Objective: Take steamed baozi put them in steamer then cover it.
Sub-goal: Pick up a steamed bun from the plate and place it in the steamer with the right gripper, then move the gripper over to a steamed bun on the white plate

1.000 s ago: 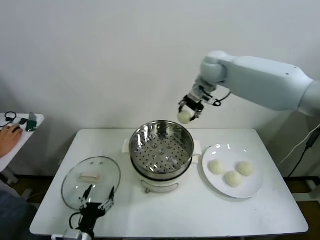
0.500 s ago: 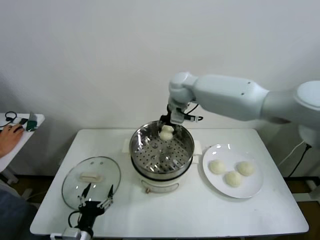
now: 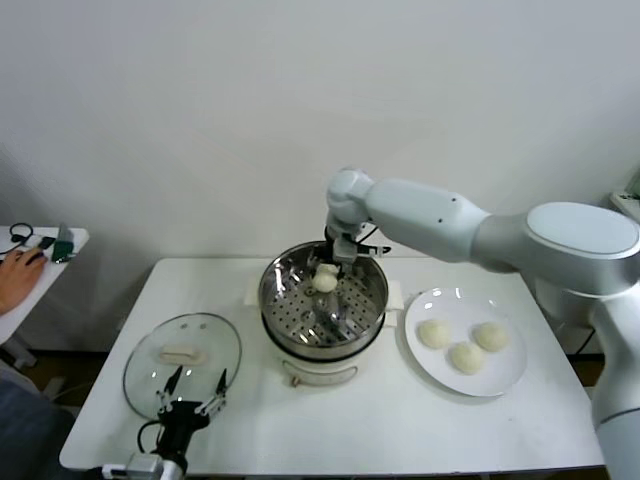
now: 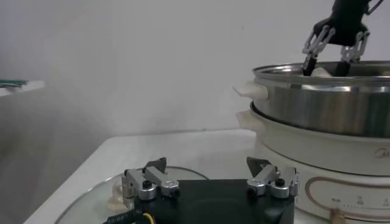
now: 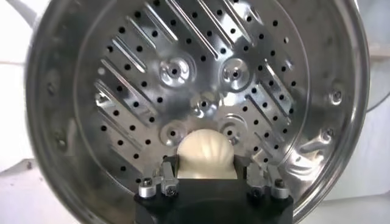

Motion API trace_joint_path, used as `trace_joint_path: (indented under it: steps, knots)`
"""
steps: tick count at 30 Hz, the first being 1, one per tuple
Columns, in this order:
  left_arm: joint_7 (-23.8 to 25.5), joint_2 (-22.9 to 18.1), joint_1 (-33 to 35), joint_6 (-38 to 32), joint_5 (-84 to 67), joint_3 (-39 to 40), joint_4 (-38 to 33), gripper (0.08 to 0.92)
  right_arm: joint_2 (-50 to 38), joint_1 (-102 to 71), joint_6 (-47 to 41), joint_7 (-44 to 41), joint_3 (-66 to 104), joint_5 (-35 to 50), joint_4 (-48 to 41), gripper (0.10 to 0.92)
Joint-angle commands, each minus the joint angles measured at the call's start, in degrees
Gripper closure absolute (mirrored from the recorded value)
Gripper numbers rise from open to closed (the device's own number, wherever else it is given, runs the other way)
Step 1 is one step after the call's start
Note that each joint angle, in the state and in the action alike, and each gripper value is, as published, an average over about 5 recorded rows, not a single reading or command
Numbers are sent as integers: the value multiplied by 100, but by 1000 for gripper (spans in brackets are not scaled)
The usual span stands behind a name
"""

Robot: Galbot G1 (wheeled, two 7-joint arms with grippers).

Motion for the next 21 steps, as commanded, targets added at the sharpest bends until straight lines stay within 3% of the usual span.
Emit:
trace_joint_path:
  steps: [1,7,12,17,21]
  knots:
    - [-1,-7,8,-12,-5,4,-14,177,242,-271,244,111,240,-146,-659,332]
    - [-3,-3,56,-19,9,12,-62,177,-86,250,121,-93,-78,835,-110,211]
    - [0,-8,95,-13,51,39,-124,177,-889,1682,-472,-470,-1334,3373,992,203]
    - [-2,4,119,-19,63,61,-160,177,-2074,3325,-2238,-794,-3277,5972,2196,202]
    - [-6,33,100,-39,54,86,-136,177,-3028,4065,-3910,-455,-4239,6590,2964,203]
